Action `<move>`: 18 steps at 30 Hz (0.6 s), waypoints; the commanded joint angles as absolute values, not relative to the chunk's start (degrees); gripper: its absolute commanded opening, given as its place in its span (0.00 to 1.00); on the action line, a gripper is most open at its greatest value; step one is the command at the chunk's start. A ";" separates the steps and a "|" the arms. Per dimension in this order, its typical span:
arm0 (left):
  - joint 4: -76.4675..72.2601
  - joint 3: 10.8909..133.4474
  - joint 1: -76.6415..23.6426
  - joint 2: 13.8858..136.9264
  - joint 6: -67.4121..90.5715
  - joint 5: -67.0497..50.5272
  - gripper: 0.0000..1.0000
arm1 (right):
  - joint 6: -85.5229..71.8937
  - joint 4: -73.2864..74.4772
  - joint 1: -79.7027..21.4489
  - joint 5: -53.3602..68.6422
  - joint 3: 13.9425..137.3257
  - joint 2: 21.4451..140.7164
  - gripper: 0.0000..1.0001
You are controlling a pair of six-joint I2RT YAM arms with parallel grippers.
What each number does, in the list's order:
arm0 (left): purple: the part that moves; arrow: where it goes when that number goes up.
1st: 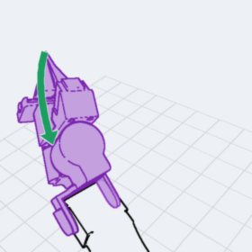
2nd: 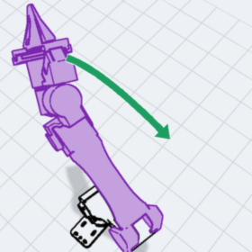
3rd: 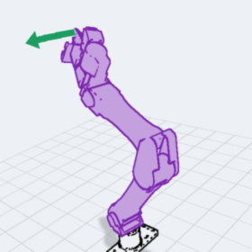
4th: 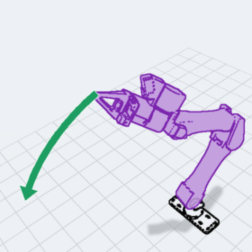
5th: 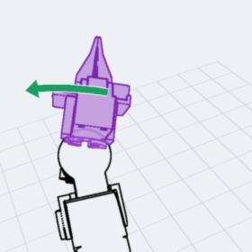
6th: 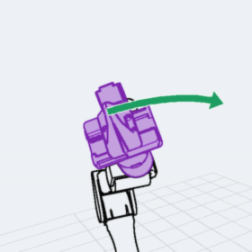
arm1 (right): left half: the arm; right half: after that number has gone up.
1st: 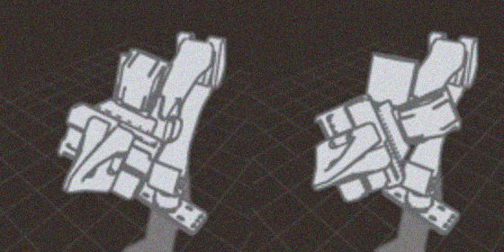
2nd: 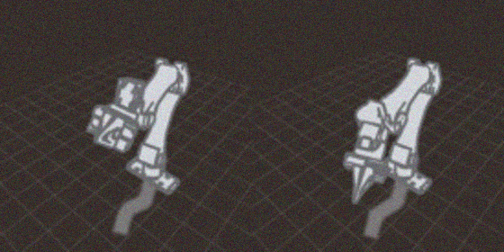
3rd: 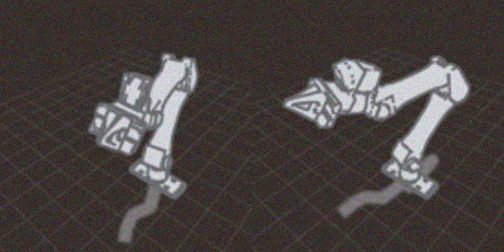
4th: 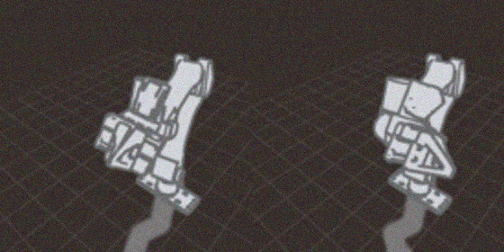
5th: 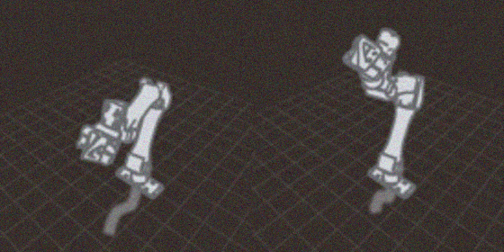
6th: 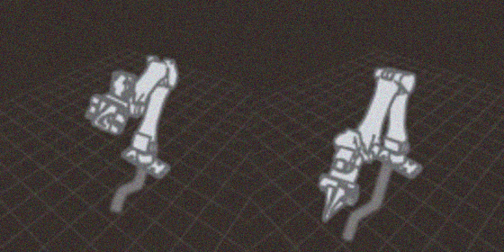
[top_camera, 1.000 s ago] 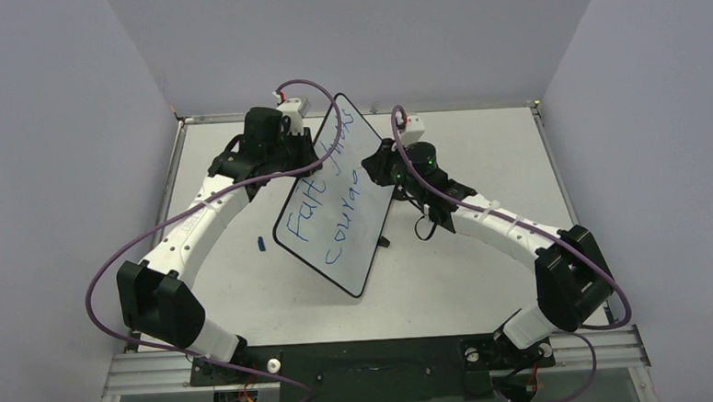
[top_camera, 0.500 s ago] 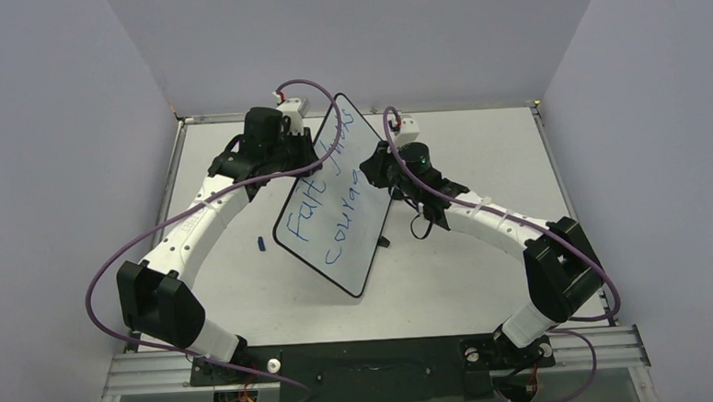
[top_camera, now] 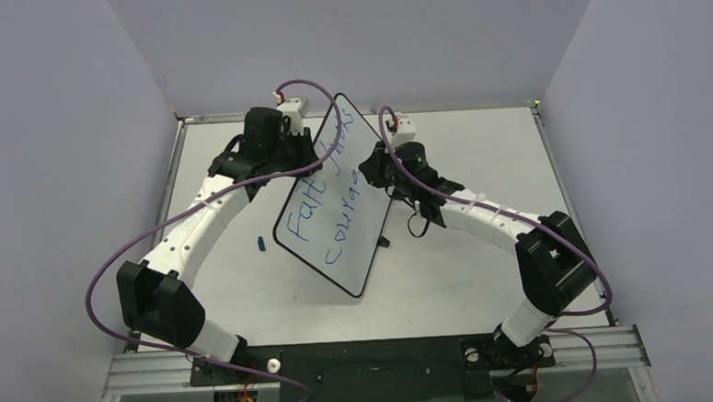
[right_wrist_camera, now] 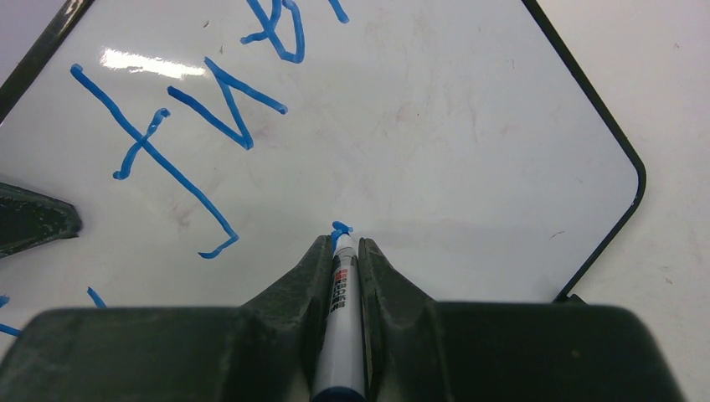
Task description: Write a sentence on the whiteboard
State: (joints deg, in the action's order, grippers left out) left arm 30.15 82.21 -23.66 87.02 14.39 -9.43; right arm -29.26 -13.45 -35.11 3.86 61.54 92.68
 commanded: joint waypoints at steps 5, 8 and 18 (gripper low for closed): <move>26.89 83.89 -23.23 84.90 8.37 -4.57 0.00 | -29.36 -16.19 -34.74 3.90 62.74 93.11 0.00; 26.85 83.85 -23.20 84.89 8.44 -4.56 0.00 | -29.48 -16.57 -34.70 3.92 61.25 92.81 0.00; 26.79 83.85 -23.21 84.81 8.50 -4.74 0.00 | -29.44 -17.58 -34.78 3.82 55.43 91.70 0.00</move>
